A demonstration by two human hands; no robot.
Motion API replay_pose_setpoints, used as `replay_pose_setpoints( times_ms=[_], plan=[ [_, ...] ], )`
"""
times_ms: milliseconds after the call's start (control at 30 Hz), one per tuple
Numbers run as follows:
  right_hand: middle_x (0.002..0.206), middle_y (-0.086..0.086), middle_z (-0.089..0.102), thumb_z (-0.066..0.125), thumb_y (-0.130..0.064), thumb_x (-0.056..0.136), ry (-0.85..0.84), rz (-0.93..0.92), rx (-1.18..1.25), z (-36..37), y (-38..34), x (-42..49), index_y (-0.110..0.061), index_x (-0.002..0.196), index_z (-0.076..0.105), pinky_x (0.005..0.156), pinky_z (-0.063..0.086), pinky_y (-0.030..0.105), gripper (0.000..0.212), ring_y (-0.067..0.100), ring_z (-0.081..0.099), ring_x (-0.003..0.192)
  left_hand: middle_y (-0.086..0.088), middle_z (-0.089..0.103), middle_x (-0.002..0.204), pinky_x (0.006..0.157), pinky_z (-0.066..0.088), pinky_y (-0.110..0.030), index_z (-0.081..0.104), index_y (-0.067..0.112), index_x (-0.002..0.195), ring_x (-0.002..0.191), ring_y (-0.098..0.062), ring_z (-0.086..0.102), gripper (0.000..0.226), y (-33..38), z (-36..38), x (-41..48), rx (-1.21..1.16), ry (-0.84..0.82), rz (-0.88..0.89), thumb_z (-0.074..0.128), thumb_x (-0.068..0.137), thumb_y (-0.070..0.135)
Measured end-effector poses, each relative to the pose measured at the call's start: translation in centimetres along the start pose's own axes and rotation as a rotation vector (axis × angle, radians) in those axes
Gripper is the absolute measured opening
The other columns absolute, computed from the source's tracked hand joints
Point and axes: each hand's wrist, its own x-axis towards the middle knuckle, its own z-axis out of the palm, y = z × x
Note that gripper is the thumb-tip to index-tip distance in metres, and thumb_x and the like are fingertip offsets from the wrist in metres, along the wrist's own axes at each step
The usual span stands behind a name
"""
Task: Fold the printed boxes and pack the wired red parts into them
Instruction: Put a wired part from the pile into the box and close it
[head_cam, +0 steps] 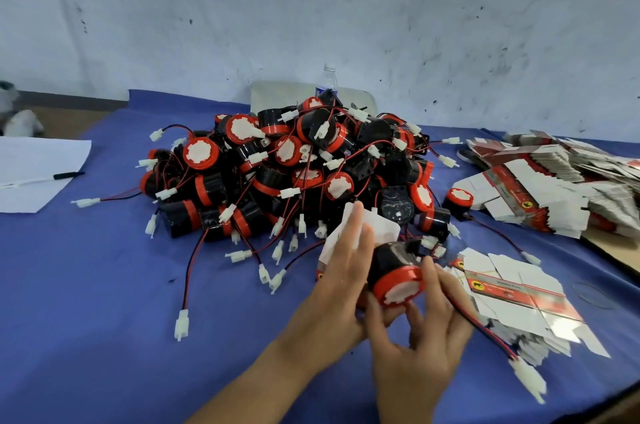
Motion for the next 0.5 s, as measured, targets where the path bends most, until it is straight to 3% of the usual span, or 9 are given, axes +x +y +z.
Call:
replay_pose_setpoints(
  times_ms=[100, 167, 233, 267, 333, 367, 467, 500],
  plan=[
    [0.127, 0.016, 0.043, 0.074, -0.011, 0.068, 0.106, 0.079, 0.052, -0.2, 0.0, -0.2, -0.004, 0.127, 0.052, 0.077, 0.058, 0.038, 0.063, 0.03, 0.049, 0.123, 0.001, -0.015, 0.161, 0.092, 0.054, -0.043, -0.011, 0.036, 0.151, 0.148, -0.016, 0.016, 0.09, 0.1, 0.2, -0.2, -0.015, -0.078, 0.032, 0.059, 0.095, 0.034],
    [0.127, 0.016, 0.045, 0.07, -0.013, 0.073, 0.208, 0.226, 0.188, -0.2, -0.3, 0.1, -0.013, 0.129, 0.049, 0.079, 0.058, 0.033, 0.06, 0.033, 0.055, 0.117, 0.004, -0.015, 0.161, 0.098, 0.049, -0.036, -0.01, 0.033, 0.152, 0.147, -0.01, 0.017, 0.093, -0.4, 0.3, -0.5, 0.076, -0.098, 0.043, 0.062, 0.093, 0.035],
    [0.124, 0.001, 0.053, 0.065, -0.013, 0.075, 0.284, 0.327, 0.357, -0.3, -0.7, 0.5, -0.023, 0.124, 0.048, 0.081, 0.055, 0.022, 0.053, 0.022, 0.059, 0.111, 0.003, -0.014, 0.162, 0.117, 0.023, -0.029, -0.007, 0.025, 0.154, 0.149, -0.011, 0.002, 0.091, -1.2, 0.3, -0.6, 0.245, -0.023, 0.011, 0.059, 0.092, 0.033],
    [0.12, -0.011, 0.055, 0.064, -0.014, 0.075, 0.295, 0.342, 0.415, -0.3, -0.8, 0.6, -0.024, 0.121, 0.048, 0.081, 0.054, 0.018, 0.049, 0.014, 0.06, 0.107, 0.0, -0.014, 0.162, 0.119, 0.011, -0.027, -0.006, 0.02, 0.154, 0.149, -0.014, -0.005, 0.09, -1.6, 0.1, -0.4, 0.25, 0.035, -0.064, 0.056, 0.09, 0.031],
    [0.116, -0.024, 0.056, 0.059, -0.022, 0.075, 0.246, 0.298, 0.435, -0.3, -0.9, 0.5, -0.016, 0.118, 0.05, 0.079, 0.051, 0.012, 0.044, 0.004, 0.061, 0.101, -0.002, -0.015, 0.161, 0.119, 0.002, -0.022, -0.005, 0.017, 0.154, 0.149, -0.014, -0.011, 0.09, -2.5, -0.2, -0.2, 0.138, 0.157, -0.256, 0.052, 0.085, 0.025],
    [0.115, -0.028, 0.056, 0.058, -0.024, 0.075, 0.197, 0.264, 0.417, -0.3, -0.9, 0.4, -0.018, 0.119, 0.051, 0.077, 0.05, 0.01, 0.045, 0.0, 0.061, 0.098, 0.001, -0.014, 0.161, 0.12, 0.003, -0.022, -0.007, 0.023, 0.153, 0.148, -0.009, -0.01, 0.092, -3.0, -0.4, -0.2, 0.05, 0.19, -0.363, 0.052, 0.083, 0.022],
    [0.109, -0.028, 0.059, 0.059, -0.032, 0.075, 0.036, 0.218, 0.356, -0.3, -1.2, -0.1, -0.051, 0.117, 0.051, 0.07, 0.049, 0.008, 0.047, -0.001, 0.063, 0.088, 0.018, 0.0, 0.16, 0.119, 0.015, -0.03, -0.011, 0.053, 0.143, 0.144, 0.006, 0.003, 0.095, -4.0, -0.5, -0.4, -0.285, 0.135, -0.61, 0.051, 0.08, 0.019],
    [0.107, -0.026, 0.06, 0.06, -0.034, 0.076, -0.011, 0.206, 0.34, -0.3, -1.1, -0.3, -0.055, 0.117, 0.05, 0.069, 0.049, 0.008, 0.047, 0.002, 0.065, 0.084, 0.018, 0.006, 0.158, 0.117, 0.02, -0.027, -0.01, 0.06, 0.139, 0.144, 0.007, 0.008, 0.093, -4.2, -0.4, -0.4, -0.376, 0.118, -0.649, 0.052, 0.081, 0.022]
  ],
)
